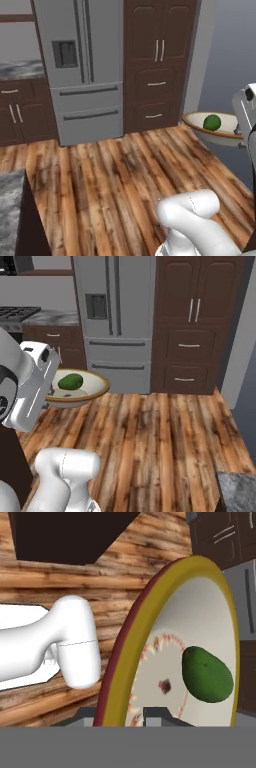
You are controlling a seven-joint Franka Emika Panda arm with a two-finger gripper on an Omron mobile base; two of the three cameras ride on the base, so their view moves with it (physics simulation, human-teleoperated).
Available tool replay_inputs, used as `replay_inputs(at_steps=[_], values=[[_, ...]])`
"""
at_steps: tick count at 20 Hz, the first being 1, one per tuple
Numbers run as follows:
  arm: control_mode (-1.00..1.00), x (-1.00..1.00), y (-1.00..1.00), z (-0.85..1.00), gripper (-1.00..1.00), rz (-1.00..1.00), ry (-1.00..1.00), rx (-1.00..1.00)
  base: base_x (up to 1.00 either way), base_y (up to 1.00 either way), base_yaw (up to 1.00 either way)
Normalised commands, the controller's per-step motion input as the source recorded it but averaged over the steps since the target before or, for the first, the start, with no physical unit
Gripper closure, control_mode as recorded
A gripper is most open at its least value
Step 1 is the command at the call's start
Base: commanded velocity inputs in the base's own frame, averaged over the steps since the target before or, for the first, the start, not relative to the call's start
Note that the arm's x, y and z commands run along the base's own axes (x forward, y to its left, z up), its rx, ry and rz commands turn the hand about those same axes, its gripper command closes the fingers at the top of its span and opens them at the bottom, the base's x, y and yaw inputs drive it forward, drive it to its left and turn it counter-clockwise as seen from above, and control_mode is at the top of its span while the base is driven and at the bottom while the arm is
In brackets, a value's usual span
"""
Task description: Pick the avocado from the sink and place it in the bowl. Then pick the bowl and place it in the microwave. Then close the microwave door and press the start button.
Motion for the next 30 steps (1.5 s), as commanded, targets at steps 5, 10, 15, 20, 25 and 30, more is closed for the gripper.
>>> replay_inputs(at_steps=[5, 10, 15, 20, 25, 30], values=[[1.0, 0.0, 0.0, 0.0, 1.0, 0.0, 0.0, 0.0, 1.0, 0.13, -0.09], [1.0, 0.0, 0.0, 0.0, 1.0, 0.0, 0.0, 0.0, 1.0, 0.16, -0.07], [1.0, 0.0, 0.0, 0.0, 1.0, 0.0, 0.0, 0.0, 1.0, 0.14, -0.05], [1.0, 0.0, 0.0, 0.0, 1.0, 0.0, 0.0, 0.0, 1.0, 0.19, -0.04], [1.0, 0.0, 0.0, 0.0, 1.0, 0.0, 0.0, 0.0, 0.85, 0.41, 0.0], [1.0, 0.0, 0.0, 0.0, 1.0, 0.0, 0.0, 0.0, 0.55, 0.6, 0.0]])
